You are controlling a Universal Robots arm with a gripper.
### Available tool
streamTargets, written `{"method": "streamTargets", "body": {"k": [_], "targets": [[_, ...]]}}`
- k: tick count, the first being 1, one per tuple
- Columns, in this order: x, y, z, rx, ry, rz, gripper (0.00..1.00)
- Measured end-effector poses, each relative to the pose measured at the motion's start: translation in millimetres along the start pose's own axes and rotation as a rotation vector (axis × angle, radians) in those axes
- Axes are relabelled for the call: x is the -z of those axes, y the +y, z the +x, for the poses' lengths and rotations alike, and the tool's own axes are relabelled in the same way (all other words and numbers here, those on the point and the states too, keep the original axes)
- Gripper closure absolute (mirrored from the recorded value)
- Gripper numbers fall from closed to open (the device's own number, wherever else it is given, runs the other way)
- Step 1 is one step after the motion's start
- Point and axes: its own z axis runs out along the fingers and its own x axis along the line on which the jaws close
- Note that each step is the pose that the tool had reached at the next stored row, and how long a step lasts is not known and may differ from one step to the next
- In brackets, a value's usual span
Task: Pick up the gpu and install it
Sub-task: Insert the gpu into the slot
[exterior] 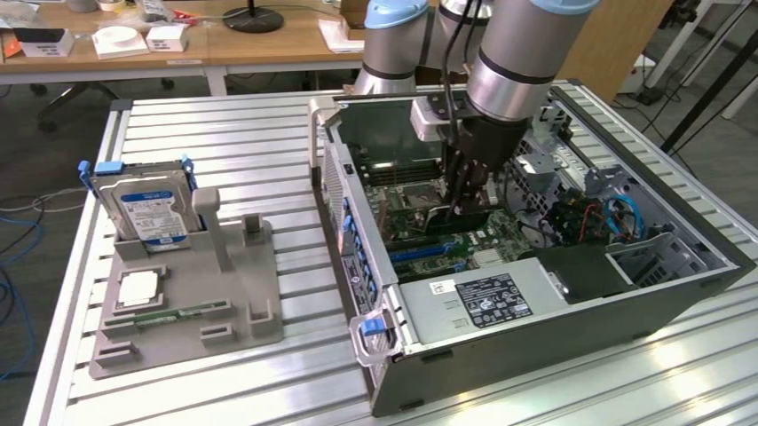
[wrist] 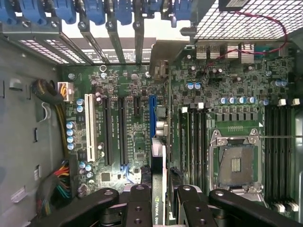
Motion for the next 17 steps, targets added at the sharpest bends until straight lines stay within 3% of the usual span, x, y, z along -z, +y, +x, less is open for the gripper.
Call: {"method": "streamTargets", "body": {"k": [4, 17], "targets": [[-2.0, 0.7, 0.2, 0.000, 0.0029, 0.0000, 0.74], [-4.9, 0.6, 1.5, 0.000, 0.0031, 0.0002, 0.74]]}}
